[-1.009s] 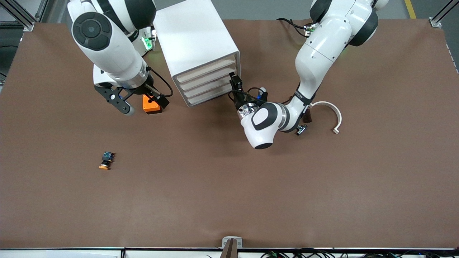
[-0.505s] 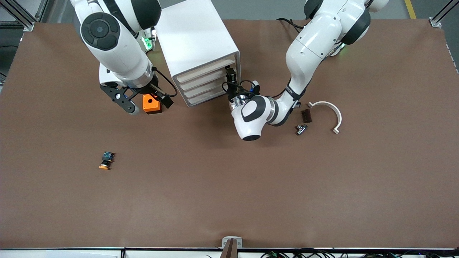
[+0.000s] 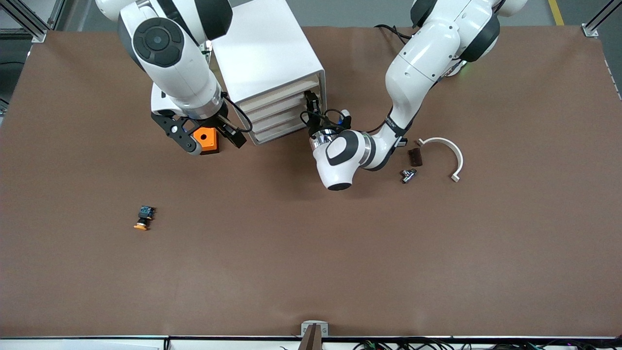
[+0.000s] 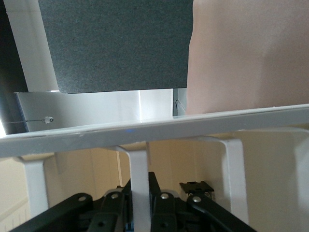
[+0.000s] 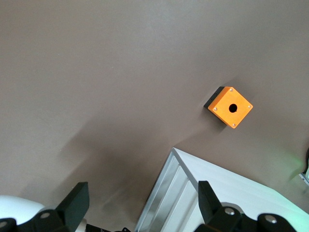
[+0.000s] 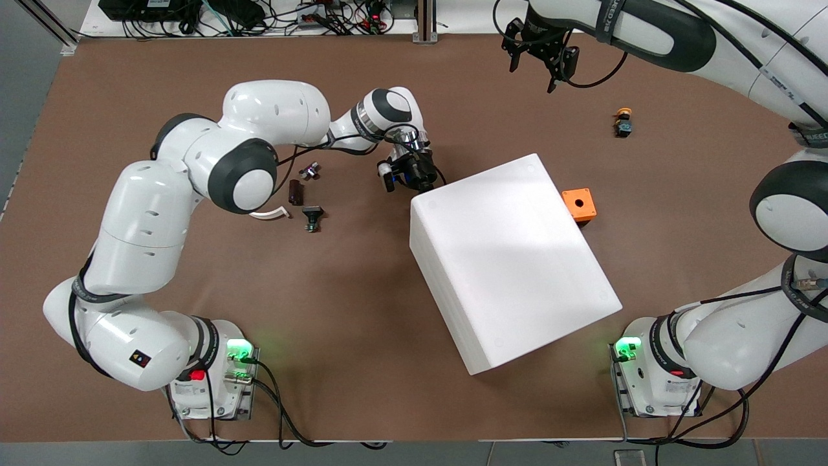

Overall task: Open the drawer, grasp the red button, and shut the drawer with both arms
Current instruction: 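Pull the drawer open with the left gripper while the right gripper reaches in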

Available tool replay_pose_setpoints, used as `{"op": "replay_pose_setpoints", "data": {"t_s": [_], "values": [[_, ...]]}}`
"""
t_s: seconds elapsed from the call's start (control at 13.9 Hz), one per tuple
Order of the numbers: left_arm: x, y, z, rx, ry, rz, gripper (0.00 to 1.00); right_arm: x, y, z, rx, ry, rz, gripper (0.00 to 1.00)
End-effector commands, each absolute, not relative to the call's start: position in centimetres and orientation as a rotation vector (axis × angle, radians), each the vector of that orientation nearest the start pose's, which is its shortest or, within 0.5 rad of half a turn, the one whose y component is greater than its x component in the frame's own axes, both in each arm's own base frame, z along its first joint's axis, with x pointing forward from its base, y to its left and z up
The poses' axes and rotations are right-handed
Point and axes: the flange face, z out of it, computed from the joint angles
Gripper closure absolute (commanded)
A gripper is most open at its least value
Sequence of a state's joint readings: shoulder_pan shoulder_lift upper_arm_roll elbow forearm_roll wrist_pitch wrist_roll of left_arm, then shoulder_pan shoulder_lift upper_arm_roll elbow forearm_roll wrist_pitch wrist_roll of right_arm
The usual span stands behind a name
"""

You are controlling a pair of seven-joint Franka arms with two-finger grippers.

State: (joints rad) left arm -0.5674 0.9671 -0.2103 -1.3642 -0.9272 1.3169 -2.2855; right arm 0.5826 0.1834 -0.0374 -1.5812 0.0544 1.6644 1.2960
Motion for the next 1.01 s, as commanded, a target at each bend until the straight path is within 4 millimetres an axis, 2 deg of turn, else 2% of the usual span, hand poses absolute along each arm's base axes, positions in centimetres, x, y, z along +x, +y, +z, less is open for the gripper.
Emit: {"op": "replay_pose_setpoints", "data": {"t_s": [0.0,0.22,0.65,0.94], "values": [[41.0,-50.5,17.4,-1.180,-1.464,1.403,0.93,51.4,34.1,51.3,-2.922,1.248,0.143,0.00],[41.9,-49.9,17.1,-1.150,-1.478,1.436,0.93,51.0,35.7,50.5,-2.894,1.297,0.128,0.00],[46.4,-46.0,16.6,-1.069,-1.548,1.535,0.92,50.4,38.8,49.0,-2.827,1.380,0.092,0.00],[50.5,-42.5,16.4,-1.011,-1.657,1.602,0.91,49.8,40.4,48.3,-2.812,1.396,0.084,0.00]]}}
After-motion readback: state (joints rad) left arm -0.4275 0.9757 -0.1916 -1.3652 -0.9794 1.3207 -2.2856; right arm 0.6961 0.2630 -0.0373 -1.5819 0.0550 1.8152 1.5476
